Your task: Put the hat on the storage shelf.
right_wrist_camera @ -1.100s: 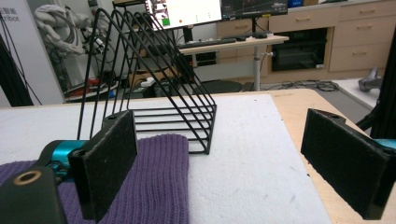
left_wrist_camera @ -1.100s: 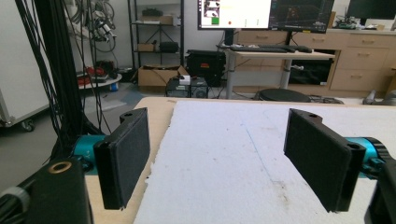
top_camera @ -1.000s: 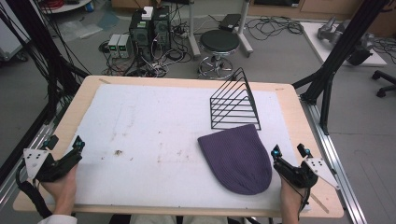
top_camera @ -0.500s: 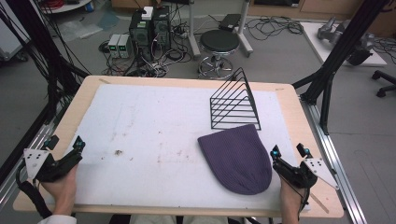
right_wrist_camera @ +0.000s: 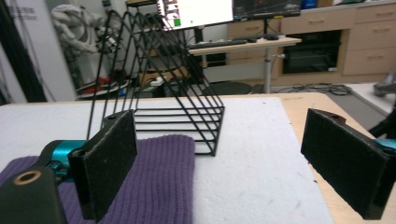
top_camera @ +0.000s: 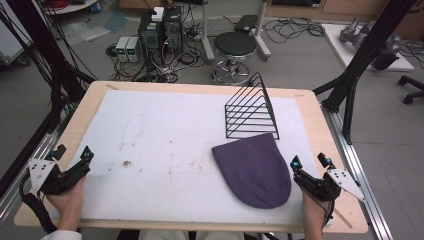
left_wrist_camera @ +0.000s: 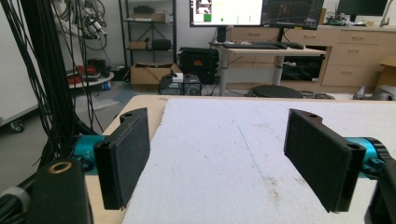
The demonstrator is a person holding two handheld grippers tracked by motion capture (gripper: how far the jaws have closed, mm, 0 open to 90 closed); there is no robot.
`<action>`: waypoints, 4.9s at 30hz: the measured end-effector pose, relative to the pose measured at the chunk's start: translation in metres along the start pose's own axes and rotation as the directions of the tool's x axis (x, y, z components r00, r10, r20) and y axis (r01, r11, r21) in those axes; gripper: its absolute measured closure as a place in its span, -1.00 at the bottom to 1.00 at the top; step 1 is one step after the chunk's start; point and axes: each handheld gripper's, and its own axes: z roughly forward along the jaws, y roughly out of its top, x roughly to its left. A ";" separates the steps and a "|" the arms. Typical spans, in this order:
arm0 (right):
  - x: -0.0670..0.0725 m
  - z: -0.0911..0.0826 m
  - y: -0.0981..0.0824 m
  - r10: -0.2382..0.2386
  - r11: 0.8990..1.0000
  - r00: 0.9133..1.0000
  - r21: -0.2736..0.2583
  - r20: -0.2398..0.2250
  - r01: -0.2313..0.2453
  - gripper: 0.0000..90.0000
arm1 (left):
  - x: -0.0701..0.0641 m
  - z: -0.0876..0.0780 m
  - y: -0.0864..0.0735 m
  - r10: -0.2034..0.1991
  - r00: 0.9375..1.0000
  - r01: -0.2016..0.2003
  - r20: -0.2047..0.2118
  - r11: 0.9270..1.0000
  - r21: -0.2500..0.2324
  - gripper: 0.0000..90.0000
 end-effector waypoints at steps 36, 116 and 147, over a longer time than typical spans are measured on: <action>0.022 0.034 0.012 -0.145 0.889 0.832 0.298 -0.536 0.347 -0.78 | 0.002 -0.006 0.001 -0.023 1.000 0.023 -0.004 1.000 -0.012 -0.49; 0.025 0.025 0.003 -0.251 0.550 0.496 0.299 -0.832 0.780 0.52 | 0.001 -0.006 -0.001 -0.046 0.999 0.046 0.019 0.999 -0.005 -0.49; 0.038 0.025 0.037 -0.187 0.751 0.669 0.334 -0.719 0.569 0.53 | 0.001 -0.006 -0.001 -0.047 0.999 0.047 0.023 0.999 -0.003 -0.49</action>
